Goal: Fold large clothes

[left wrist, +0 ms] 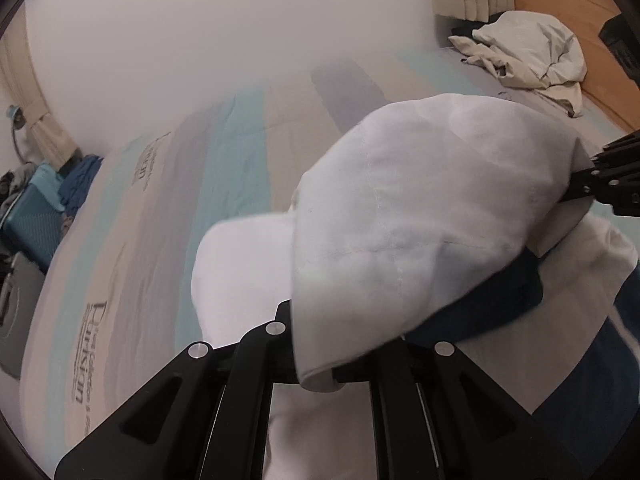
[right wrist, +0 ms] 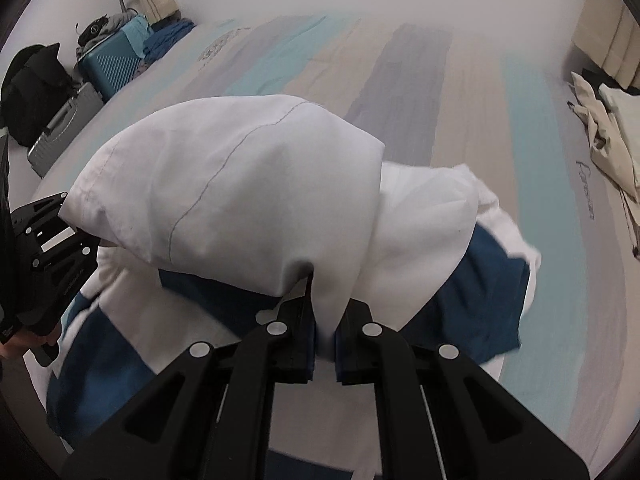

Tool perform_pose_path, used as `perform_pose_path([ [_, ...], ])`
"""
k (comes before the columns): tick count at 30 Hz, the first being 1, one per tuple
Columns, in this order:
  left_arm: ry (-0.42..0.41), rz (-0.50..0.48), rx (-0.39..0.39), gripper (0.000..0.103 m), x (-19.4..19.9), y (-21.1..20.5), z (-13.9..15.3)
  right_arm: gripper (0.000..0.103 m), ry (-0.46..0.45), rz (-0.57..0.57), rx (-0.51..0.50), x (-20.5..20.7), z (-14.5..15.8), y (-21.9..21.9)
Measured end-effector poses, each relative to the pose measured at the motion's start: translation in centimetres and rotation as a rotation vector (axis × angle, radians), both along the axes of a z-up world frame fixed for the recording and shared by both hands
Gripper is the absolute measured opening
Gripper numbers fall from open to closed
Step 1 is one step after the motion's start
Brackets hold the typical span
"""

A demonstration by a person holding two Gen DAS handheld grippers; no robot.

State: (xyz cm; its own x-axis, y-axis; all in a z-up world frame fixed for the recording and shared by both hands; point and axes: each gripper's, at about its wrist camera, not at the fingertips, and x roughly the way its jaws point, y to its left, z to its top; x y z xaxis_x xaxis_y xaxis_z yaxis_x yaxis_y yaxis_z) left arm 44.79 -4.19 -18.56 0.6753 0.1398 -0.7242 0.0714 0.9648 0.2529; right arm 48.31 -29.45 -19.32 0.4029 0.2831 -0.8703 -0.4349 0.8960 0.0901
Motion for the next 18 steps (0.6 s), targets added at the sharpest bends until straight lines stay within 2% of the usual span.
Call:
perform_pose_path([
  [4,0.006,0.027,0.009,0.007,-2.0,-0.3,-1.8,0.006,0.020,0.010,-0.013,-1.5,-1.5,0.0],
  [10,0.051,-0.001,0.018,0.007,-4.4,-0.9,-4.0,0.006,0.062,0.008,-0.040,-2.9,-3.5,-0.4],
  [18,0.111,-0.026,0.028,0.008,-5.2,-0.8,-6.7,0.007,0.126,-0.006,-0.058,-2.9,-6.5,-0.4],
])
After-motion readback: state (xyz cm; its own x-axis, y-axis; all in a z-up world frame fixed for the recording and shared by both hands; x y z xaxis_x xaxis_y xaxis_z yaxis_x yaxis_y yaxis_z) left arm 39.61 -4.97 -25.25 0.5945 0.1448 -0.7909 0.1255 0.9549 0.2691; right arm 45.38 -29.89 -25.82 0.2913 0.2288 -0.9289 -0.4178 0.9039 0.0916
